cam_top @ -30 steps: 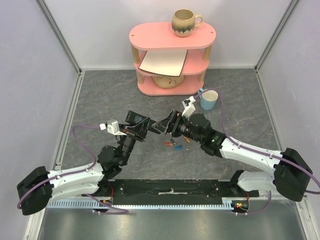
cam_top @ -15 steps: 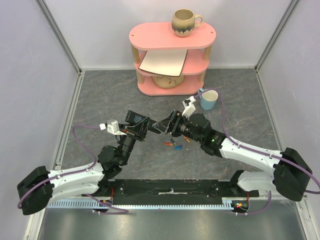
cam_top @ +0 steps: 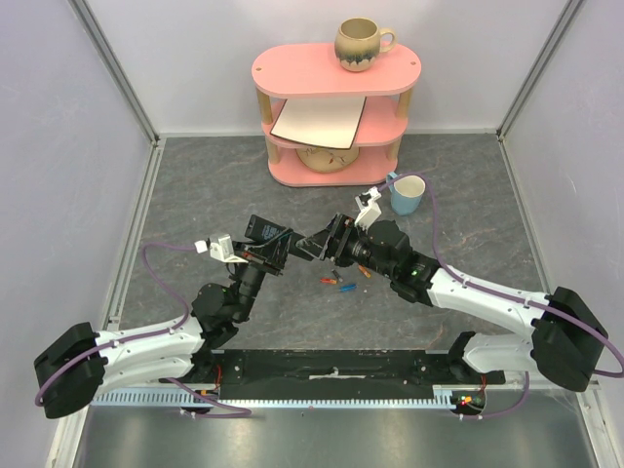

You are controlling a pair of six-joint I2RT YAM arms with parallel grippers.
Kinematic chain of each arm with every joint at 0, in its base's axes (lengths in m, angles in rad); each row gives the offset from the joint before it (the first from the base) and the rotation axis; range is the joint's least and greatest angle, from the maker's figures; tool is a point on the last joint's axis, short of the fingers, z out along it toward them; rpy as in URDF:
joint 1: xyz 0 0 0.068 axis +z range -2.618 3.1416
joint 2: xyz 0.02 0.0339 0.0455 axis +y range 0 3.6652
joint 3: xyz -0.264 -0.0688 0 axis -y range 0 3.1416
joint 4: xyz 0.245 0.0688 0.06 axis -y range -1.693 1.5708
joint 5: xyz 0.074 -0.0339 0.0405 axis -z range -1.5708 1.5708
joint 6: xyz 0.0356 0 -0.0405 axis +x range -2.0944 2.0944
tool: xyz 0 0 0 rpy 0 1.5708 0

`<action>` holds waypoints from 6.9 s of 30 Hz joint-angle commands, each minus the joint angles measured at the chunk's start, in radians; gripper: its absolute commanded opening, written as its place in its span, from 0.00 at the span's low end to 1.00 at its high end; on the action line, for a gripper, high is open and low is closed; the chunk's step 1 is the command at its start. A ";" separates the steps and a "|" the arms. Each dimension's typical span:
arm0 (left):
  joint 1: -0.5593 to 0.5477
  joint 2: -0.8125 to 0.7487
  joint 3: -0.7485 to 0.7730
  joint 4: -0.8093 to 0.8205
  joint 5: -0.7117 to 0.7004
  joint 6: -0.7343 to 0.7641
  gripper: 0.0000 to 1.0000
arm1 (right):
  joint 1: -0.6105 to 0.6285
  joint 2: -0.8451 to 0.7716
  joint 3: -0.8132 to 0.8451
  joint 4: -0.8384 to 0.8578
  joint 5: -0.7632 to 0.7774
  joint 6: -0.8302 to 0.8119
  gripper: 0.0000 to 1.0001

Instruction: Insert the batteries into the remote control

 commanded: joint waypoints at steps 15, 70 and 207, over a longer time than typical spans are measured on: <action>-0.009 0.004 0.056 0.058 0.076 -0.043 0.02 | -0.001 0.063 0.087 -0.053 -0.011 0.003 0.50; 0.029 -0.116 0.025 -0.039 -0.079 -0.066 0.02 | -0.030 -0.003 -0.070 0.232 -0.172 0.017 0.00; 0.030 -0.051 0.039 -0.022 -0.015 -0.121 0.02 | -0.029 0.006 -0.027 0.171 -0.127 0.040 0.07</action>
